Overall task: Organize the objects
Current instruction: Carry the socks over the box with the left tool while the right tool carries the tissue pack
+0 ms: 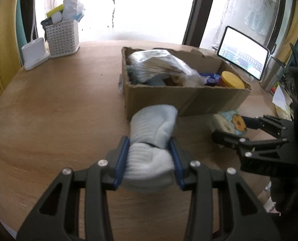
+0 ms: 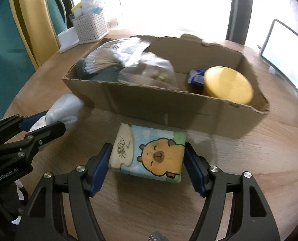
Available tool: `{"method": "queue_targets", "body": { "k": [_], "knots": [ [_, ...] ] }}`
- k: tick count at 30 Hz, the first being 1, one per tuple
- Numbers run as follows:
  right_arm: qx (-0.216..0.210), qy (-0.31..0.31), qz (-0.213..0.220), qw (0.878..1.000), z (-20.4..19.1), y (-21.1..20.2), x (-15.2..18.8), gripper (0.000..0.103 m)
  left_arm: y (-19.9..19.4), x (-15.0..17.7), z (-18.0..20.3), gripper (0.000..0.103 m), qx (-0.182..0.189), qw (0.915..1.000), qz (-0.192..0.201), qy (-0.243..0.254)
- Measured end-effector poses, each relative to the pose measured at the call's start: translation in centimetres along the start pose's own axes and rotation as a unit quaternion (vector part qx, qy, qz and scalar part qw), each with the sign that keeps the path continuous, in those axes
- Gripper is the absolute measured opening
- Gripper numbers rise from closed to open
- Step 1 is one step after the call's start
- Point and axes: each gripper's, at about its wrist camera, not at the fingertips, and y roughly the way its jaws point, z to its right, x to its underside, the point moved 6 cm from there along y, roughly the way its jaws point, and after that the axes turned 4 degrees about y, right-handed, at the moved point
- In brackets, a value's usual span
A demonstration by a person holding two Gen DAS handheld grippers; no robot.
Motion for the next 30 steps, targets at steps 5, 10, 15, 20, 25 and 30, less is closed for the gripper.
{"method": "queue_targets", "body": {
  "k": [5,10,15,20,25,30],
  "knots": [
    [0.004,0.010,0.008,1.000,1.7,-1.1,0.6,0.073,-0.6,-0.1,1.4,0.040,0.003,1.0000,0.004,0.004],
    [0.008,0.019,0.013,1.000,2.9,-2.1,1.2,0.073,-1.5,-0.4,2.5,0.040,0.006,0.9999,0.009,0.005],
    [0.012,0.023,0.021,0.999,3.8,-3.3,1.2,0.073,-2.4,-1.3,3.5,0.040,0.010,0.9997,0.021,0.009],
    [0.016,0.026,0.032,0.999,4.5,-4.3,0.6,0.073,-3.0,-2.3,4.6,0.040,0.014,0.9993,0.029,0.017],
    [0.019,0.029,0.043,0.998,5.2,-5.3,0.0,0.073,-3.2,-3.2,5.5,0.040,0.026,0.9992,0.027,0.016],
    [0.021,0.031,0.051,0.998,5.8,-6.1,-0.7,0.073,-3.8,-4.3,6.1,0.040,0.027,0.9988,0.037,0.019]
  ]
}}
